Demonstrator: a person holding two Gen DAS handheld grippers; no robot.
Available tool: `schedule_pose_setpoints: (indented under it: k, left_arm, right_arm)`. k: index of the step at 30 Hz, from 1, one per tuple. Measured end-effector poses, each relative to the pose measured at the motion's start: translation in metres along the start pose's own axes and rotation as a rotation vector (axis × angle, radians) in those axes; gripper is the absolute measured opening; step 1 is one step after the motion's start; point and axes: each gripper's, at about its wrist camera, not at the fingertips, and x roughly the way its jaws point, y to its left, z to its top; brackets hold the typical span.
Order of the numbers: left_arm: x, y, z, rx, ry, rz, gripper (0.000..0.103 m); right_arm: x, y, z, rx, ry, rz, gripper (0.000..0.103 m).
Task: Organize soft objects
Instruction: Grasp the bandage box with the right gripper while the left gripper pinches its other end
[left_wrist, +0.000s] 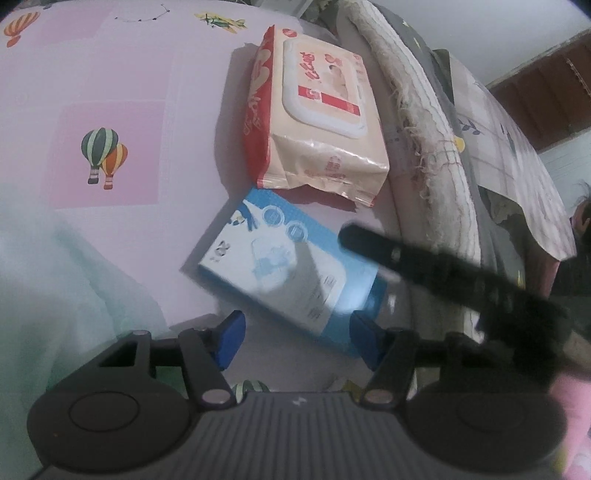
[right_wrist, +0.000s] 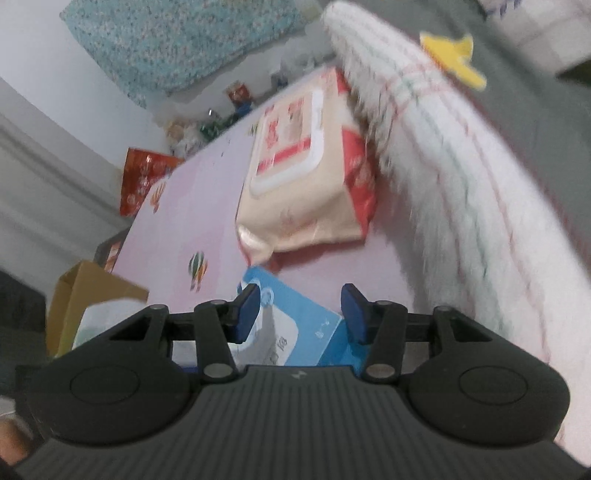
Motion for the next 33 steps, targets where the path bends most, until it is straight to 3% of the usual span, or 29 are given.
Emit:
schedule_pose_setpoints:
  k: [6,12,17,22,26,33]
  left_arm:
    - [0.002,0.001,-0.001,0.027,0.011,0.004,0.062]
    - [-0.001,0.007,0.001,0.007,-0.013,0.012,0.061]
    - [0.004,0.009,0.000,0.021,-0.026,0.046,0.050]
    - [0.007,0.011,0.002,0.002,-0.043,0.047,0.049]
    - [-0.002,0.011,-0.001,-0.011,-0.069,0.059,0.046]
    - [-0.029,0.004,-0.009,0.006,-0.111,0.032,0.042]
  right_arm:
    - [-0.005,-0.008,-0.008,0.062,0.063,0.045,0.047]
    - [0.004,-0.009,0.000,0.077,0.050,0.026,0.047]
    - [0.026,-0.001,0.006,0.054,0.098,-0.001,0.043]
    - [0.036,0.013,0.010,0.008,0.140,-0.032,0.044]
    - [0.034,0.012,0.010,0.027,0.168,-0.005,0.045]
    - [-0.003,0.015,-0.001,0.061,0.122,0.082,0.042]
